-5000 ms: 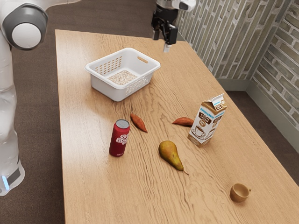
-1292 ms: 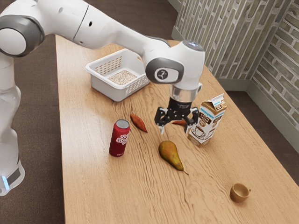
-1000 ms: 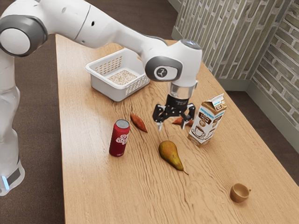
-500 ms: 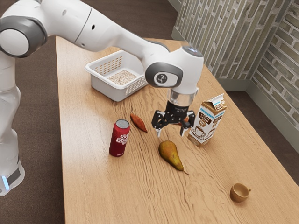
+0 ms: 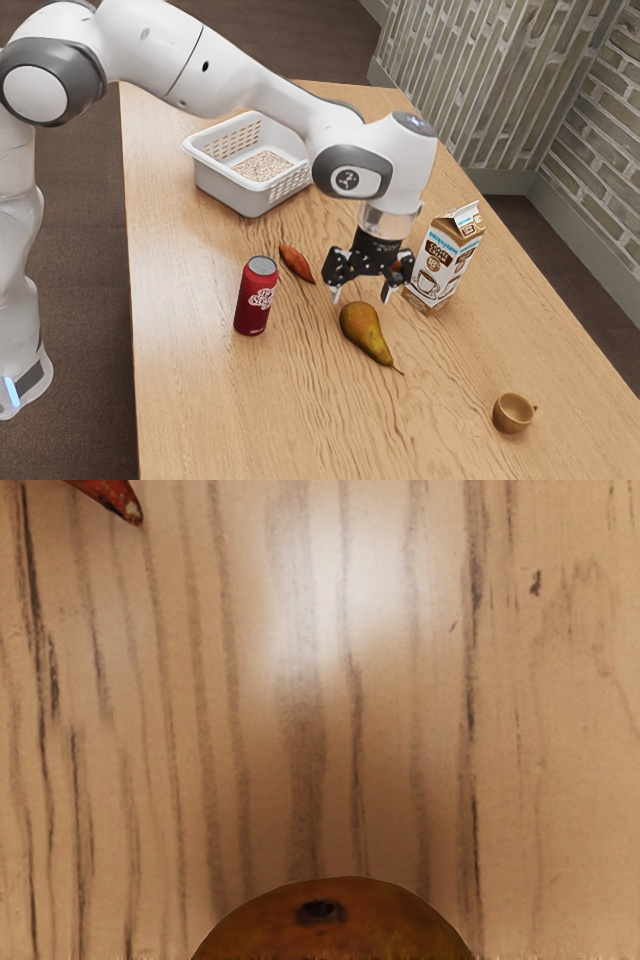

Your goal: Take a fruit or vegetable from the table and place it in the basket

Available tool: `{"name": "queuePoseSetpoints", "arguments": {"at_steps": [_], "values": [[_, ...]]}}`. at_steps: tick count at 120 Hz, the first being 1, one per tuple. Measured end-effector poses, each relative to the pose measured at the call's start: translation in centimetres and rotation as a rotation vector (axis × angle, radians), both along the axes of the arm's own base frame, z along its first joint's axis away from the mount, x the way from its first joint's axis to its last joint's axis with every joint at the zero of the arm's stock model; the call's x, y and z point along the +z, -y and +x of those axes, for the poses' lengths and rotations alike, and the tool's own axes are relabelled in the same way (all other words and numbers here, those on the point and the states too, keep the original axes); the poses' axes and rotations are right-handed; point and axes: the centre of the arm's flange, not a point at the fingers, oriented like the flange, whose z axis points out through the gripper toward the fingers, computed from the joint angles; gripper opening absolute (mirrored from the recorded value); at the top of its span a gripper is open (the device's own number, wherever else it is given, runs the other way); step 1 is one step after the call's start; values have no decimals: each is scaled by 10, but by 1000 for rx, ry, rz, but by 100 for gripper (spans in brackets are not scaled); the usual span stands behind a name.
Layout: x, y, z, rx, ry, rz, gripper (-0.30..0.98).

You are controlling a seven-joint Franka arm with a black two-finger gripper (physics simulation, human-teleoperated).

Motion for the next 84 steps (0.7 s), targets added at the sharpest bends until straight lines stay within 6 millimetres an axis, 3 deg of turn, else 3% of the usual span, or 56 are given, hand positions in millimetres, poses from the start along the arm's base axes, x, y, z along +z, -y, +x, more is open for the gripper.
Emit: {"name": "queuePoseSetpoints", "arguments": {"at_steps": [33, 84], "values": [[-9, 17, 0, -23, -8, -5, 69], [-17, 21, 7, -25, -13, -5, 69]]}}
